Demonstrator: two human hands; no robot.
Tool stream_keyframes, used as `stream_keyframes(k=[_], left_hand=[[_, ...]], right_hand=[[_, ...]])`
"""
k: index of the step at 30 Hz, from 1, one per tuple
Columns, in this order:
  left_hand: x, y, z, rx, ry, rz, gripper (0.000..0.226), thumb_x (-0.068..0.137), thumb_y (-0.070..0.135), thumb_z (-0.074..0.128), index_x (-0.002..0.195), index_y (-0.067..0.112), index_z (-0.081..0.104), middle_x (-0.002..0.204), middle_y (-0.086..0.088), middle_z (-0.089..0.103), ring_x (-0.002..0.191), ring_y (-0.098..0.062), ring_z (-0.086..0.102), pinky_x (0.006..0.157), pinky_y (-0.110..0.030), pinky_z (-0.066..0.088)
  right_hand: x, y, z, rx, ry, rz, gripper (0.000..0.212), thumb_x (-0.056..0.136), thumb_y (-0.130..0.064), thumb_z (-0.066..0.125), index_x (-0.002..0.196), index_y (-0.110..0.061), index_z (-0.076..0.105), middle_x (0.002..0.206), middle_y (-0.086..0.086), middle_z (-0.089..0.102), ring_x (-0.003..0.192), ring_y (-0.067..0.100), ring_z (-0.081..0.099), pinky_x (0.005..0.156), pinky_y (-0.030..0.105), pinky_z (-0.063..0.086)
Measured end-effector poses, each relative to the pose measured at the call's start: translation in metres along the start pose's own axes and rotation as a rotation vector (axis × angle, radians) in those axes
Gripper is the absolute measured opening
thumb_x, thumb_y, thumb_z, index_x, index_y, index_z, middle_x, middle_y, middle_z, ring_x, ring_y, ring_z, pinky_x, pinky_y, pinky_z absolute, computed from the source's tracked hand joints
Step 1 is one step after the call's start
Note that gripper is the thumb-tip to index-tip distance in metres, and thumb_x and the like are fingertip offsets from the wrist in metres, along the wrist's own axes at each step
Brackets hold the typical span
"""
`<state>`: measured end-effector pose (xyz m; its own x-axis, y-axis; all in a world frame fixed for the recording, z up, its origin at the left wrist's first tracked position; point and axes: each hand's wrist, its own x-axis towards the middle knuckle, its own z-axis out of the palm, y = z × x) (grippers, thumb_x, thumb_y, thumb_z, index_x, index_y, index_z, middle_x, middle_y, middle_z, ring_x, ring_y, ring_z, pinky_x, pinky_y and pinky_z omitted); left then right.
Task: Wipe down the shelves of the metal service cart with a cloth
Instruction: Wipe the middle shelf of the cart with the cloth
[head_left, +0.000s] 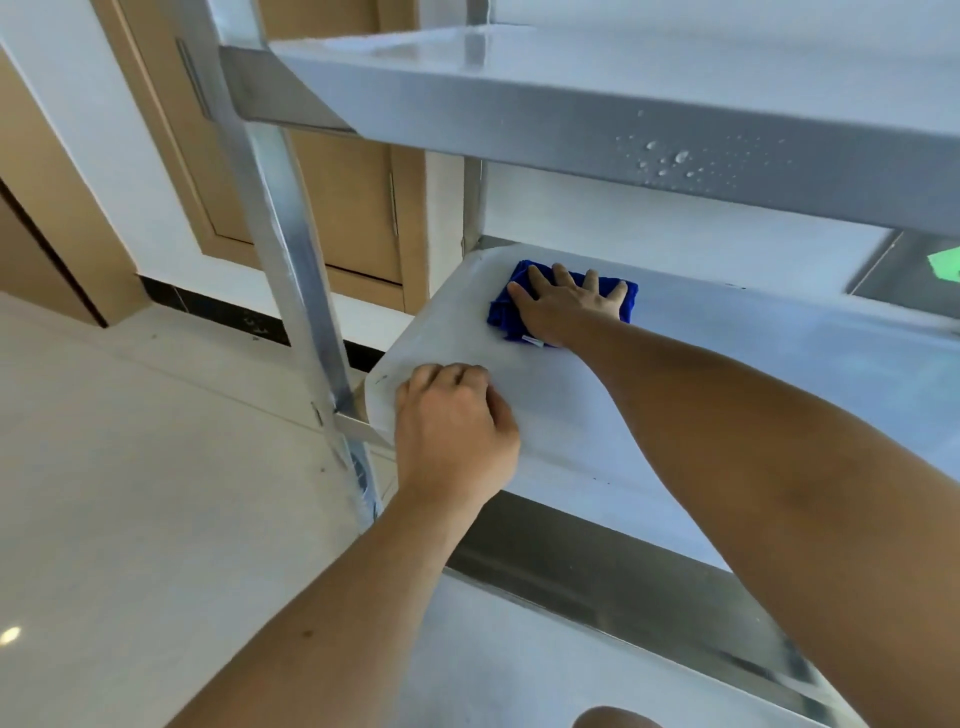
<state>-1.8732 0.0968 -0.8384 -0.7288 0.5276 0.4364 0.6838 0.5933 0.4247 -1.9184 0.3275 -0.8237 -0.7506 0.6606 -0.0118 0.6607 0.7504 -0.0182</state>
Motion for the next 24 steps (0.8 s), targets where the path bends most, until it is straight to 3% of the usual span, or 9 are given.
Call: stream_keyframes(k=[5, 14, 18, 24], left_hand=[[0.0, 0.0, 0.0, 0.0, -0.014, -0.029, 0.038, 0.084, 0.026, 0.055, 0.12, 0.014, 0.064, 0.118, -0.004, 0.068, 0.114, -0.025, 0.056, 0.111, -0.043, 0.038], [0.001, 0.003, -0.001, 0.05, 0.009, -0.034, 0.03, 0.087, 0.02, 0.054, 0.114, 0.013, 0.065, 0.113, -0.006, 0.069, 0.11, -0.025, 0.057, 0.104, -0.04, 0.042], [0.001, 0.004, -0.006, 0.068, -0.009, -0.025, 0.023, 0.089, 0.019, 0.051, 0.104, 0.01, 0.066, 0.103, -0.008, 0.069, 0.099, -0.026, 0.058, 0.091, -0.04, 0.047], [0.003, 0.024, -0.013, 0.338, -0.139, -0.017, 0.024, 0.085, 0.018, 0.058, 0.107, 0.011, 0.064, 0.101, -0.011, 0.066, 0.1, -0.033, 0.057, 0.079, -0.044, 0.045]], right_hand=[[-0.006, -0.049, 0.001, 0.038, -0.003, -0.06, 0.067, 0.094, -0.07, 0.006, 0.155, -0.044, 0.011, 0.165, -0.004, 0.015, 0.15, 0.041, 0.005, 0.111, 0.073, 0.0], [-0.051, -0.054, 0.007, 0.05, 0.025, -0.166, 0.066, 0.095, -0.068, 0.012, 0.156, -0.043, 0.01, 0.167, -0.005, 0.01, 0.151, 0.038, 0.004, 0.113, 0.071, 0.002], [-0.076, -0.039, 0.009, 0.081, 0.06, -0.122, 0.069, 0.094, -0.069, 0.009, 0.156, -0.041, 0.011, 0.167, -0.008, 0.011, 0.152, 0.034, 0.006, 0.115, 0.066, 0.002], [-0.111, 0.031, 0.011, 0.102, 0.073, -0.03, 0.071, 0.092, -0.07, 0.009, 0.156, -0.041, 0.013, 0.166, -0.009, 0.013, 0.151, 0.032, 0.006, 0.116, 0.064, 0.002]])
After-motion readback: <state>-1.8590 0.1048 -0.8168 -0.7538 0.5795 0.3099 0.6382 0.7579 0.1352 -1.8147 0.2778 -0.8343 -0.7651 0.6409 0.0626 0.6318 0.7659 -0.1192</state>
